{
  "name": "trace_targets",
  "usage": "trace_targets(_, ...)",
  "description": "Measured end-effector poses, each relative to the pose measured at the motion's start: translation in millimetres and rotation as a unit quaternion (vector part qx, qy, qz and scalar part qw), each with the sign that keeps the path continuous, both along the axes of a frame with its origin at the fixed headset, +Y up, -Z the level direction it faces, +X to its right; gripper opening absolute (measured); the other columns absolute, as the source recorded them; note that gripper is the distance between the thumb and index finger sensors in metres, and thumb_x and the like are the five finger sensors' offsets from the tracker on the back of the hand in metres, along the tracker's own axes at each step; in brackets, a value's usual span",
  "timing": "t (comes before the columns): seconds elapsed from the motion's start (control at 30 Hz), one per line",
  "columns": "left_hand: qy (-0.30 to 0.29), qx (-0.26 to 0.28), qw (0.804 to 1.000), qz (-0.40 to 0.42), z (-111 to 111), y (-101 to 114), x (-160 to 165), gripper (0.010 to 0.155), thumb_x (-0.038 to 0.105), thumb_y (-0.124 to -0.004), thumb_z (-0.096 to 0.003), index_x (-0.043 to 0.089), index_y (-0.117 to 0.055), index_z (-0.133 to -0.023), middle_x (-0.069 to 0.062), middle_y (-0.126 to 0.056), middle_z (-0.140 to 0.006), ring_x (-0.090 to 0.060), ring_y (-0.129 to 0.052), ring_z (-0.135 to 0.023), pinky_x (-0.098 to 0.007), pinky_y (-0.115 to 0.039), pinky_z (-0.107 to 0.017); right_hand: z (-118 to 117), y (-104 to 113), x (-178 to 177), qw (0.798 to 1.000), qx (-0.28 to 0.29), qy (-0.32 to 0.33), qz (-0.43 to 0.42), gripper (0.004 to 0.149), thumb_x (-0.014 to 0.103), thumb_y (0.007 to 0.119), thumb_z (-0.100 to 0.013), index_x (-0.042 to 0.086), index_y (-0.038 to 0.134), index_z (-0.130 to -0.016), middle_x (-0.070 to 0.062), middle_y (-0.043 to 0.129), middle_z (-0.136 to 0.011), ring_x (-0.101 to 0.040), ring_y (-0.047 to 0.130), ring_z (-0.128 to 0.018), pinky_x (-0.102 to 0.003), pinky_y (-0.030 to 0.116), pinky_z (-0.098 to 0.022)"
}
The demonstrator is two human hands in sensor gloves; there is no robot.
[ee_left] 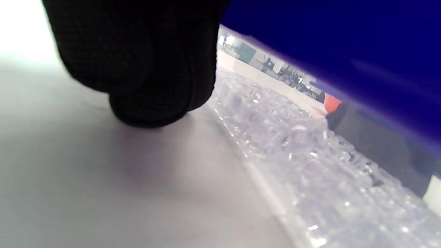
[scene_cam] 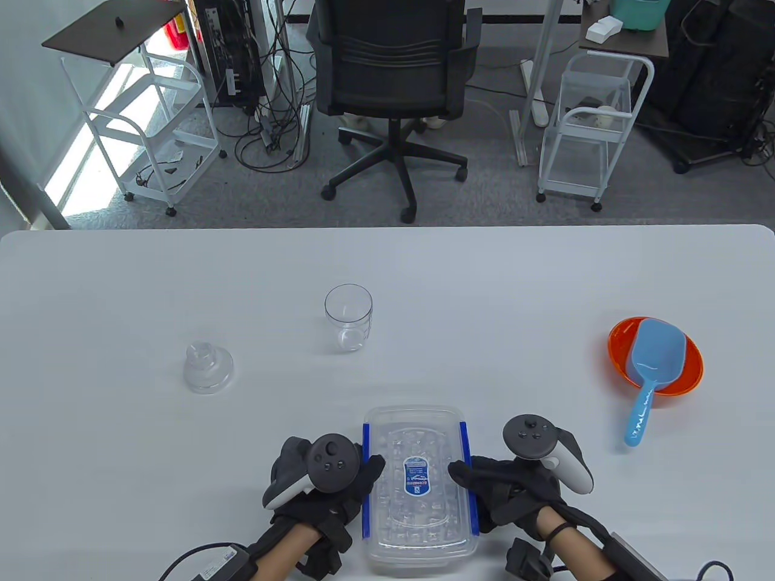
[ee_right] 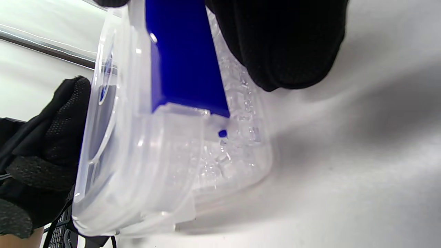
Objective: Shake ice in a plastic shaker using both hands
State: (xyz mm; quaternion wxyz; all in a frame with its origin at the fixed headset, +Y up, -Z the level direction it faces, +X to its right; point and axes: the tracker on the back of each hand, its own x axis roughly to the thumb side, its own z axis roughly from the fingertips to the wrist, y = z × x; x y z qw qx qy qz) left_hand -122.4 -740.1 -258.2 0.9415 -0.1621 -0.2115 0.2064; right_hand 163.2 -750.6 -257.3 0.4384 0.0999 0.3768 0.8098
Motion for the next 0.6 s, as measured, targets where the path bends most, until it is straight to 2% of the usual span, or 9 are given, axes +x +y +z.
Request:
trace_targets(0.13, 0.013, -0.052, 0.994, 0.090, 1, -11, -4, 0.073, 0.041, -0.033, -0.0655, -0.023, -0.049, -0.097, -0.032, -0.081, -0.093, -0.045, -0.094, -0.061, -0.042, -0.081, -0.044, 0, -2, 1, 1.000, -0.006, 0.000, -0.016, 0.072, 0.042, 0.044, -0.063, -0.021, 0.040, -0.099, -0.036, 0.074, -0.086, -0.046, 0.093, -0.065, -0.047, 0.088, -0.045)
trace_targets(0.2, 0.026, -0.040, 0.990, 0.131, 2, -15, -5, 0.071, 0.037, -0.033, -0.0654, -0.026, -0.049, -0.095, -0.035, -0.081, -0.090, -0.045, -0.095, -0.059, -0.041, -0.082, -0.041, 1, -3, 2, 1.000, -0.006, -0.002, -0.029, 0.071, 0.041, 0.043, -0.064, -0.021, 0.040, -0.099, -0.037, 0.073, -0.086, -0.046, 0.092, -0.065, -0.047, 0.088, -0.045)
trace_targets(0.43, 0.005, -0.038, 0.985, 0.168, -1, -20, -9, 0.070, 0.035, -0.034, -0.0650, -0.028, -0.050, -0.091, -0.037, -0.081, -0.084, -0.041, -0.098, -0.059, -0.038, -0.084, -0.041, -2, -8, 7, 0.996, -0.028, -0.001, -0.080, 0.069, 0.038, 0.044, -0.065, -0.023, 0.040, -0.098, -0.041, 0.071, -0.085, -0.050, 0.091, -0.065, -0.050, 0.087, -0.045)
trace_targets(0.6, -0.013, -0.070, 0.979, 0.193, -5, -22, -13, 0.069, 0.034, -0.035, -0.0647, -0.028, -0.047, -0.092, -0.038, -0.078, -0.084, -0.041, -0.097, -0.063, -0.036, -0.085, -0.047, -5, -10, 8, 0.994, -0.043, 0.005, -0.105, 0.069, 0.036, 0.045, -0.065, -0.025, 0.039, -0.097, -0.044, 0.068, -0.085, -0.054, 0.088, -0.065, -0.053, 0.086, -0.045)
